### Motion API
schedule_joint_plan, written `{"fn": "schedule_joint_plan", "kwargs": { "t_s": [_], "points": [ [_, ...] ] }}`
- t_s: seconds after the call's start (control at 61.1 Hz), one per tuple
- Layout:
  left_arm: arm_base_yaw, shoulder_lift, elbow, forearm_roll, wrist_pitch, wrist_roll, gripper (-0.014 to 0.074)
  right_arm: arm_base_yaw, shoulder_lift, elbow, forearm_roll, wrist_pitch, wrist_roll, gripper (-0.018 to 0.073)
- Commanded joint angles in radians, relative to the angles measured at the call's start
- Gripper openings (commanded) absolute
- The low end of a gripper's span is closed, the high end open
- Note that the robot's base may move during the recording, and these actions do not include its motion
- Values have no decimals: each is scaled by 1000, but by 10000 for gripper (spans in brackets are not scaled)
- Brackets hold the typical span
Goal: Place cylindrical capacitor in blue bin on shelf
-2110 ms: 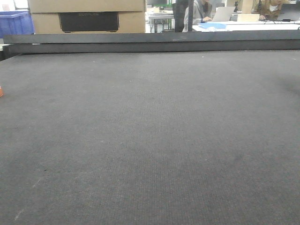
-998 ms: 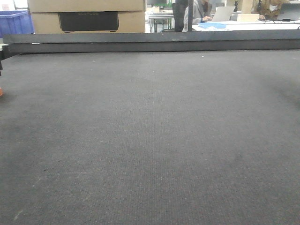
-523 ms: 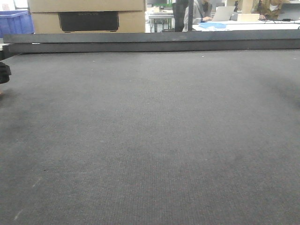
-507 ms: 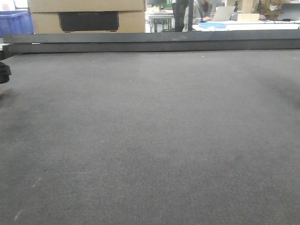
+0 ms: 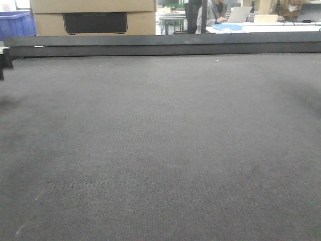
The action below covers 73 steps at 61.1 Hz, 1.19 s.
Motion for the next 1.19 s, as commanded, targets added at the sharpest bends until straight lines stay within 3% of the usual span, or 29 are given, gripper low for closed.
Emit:
{"fn": "schedule_joint_plan", "kwargs": {
  "t_s": [0.0, 0.18, 0.294, 0.638, 0.883, 1.178],
  "points": [
    [-8, -94, -27, 44, 118, 2, -111, 5, -15, -10, 1, 58, 0, -57],
    [-37, -277, -65, 150, 378, 2, -111, 32, -38, -14, 1, 220, 0, -57],
    [-76, -387, -65, 210, 475, 2, -111, 69, -53, -14, 1, 309, 0, -57],
    [-172, -700, -65, 210, 864, 2, -111, 165, -178, -7, 13, 483, 0, -57],
    [-172, -933, -16, 195, 998, 2, -111, 204, -423, 168, 38, 500, 0, -57],
    [-172, -1198, 156, 197, 982, 2, -111, 204, -748, 296, 38, 530, 0, -57]
  ]
}}
